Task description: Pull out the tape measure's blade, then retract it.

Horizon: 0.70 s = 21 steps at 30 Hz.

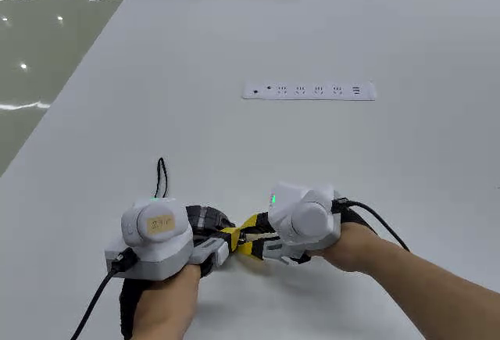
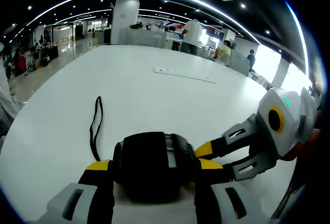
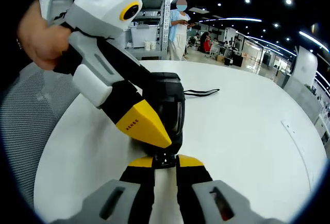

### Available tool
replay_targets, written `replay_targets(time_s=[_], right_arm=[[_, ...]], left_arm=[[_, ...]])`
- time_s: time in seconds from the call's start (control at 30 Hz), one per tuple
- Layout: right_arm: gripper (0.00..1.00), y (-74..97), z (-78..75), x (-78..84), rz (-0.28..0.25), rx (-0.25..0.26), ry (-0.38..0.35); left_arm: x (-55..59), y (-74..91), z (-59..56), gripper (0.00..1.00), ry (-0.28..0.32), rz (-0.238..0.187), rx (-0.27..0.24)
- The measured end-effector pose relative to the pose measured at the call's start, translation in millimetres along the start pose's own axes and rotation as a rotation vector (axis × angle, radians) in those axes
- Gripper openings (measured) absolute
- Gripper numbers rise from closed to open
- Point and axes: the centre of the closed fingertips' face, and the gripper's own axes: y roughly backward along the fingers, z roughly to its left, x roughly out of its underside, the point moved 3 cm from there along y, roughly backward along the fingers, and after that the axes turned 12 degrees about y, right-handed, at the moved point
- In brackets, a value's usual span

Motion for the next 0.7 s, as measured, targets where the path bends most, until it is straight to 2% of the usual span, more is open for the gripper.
replay_targets(time_s=[0.5,0.7], right_arm=[[0.15,-0.9,0.3,0.1,0.015,-0.01,-0.015],[0.21,0.0,-2.4,1.5,0.024,0.002,-0.013]], left_arm=[[0.3,-0.5,0.1,0.62,-0.007,0.009,-0.002],[0.0,-1.0,0.6,0.62,-0.013,0.015,0.004]])
